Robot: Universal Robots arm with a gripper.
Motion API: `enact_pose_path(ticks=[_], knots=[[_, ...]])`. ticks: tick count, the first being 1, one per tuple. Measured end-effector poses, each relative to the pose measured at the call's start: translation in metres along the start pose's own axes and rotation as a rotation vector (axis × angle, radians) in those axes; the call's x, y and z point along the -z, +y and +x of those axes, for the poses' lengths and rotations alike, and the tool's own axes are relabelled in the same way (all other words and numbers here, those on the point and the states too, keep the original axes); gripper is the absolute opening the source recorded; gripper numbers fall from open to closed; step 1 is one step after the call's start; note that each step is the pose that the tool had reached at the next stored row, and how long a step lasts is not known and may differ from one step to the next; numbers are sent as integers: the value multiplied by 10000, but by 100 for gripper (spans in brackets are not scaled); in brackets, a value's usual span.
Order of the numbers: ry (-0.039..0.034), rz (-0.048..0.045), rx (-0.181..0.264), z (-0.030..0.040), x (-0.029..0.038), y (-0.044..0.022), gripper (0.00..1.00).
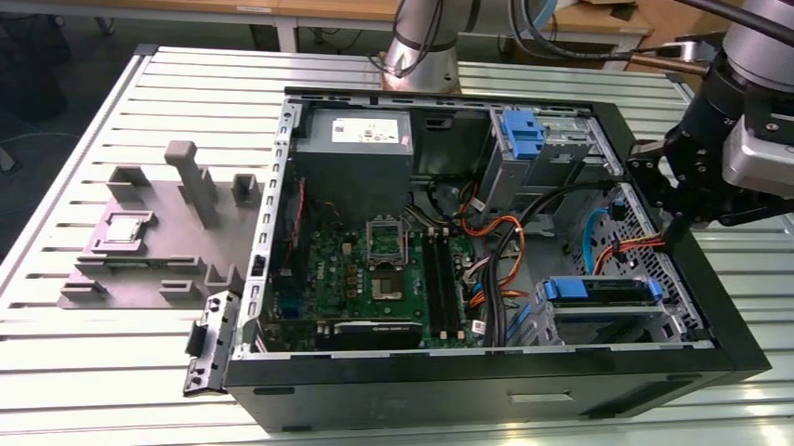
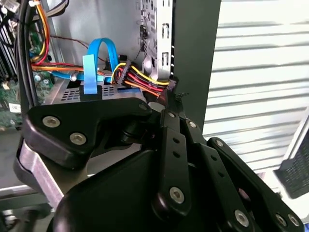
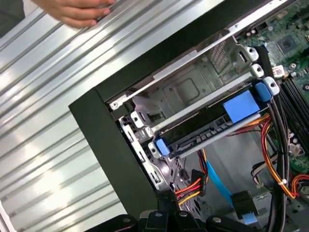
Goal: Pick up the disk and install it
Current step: 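Insert the first disk wire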
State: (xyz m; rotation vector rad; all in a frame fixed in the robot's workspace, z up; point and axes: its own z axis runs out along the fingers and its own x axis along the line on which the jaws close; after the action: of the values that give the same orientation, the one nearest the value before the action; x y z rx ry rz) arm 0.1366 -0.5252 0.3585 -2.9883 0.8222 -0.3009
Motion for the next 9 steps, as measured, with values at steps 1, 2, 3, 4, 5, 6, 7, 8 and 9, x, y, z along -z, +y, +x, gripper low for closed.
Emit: enact_pose_path(ticks=[1,2,3,4,5,6,7,8,9], knots=[[1,26,121,0,0,0,10],[7,50,229,0,0,0,10],[13,73,334,0,-1,0,10],[21,87,424,0,-1,0,10],[37,94,484,0,-1,0,10],[55,94,517,-3,-2,2,10],[77,83,541,-8,-2,5,10],[96,66,570,-11,-2,7,10],[113,53,597,-16,-1,9,10]])
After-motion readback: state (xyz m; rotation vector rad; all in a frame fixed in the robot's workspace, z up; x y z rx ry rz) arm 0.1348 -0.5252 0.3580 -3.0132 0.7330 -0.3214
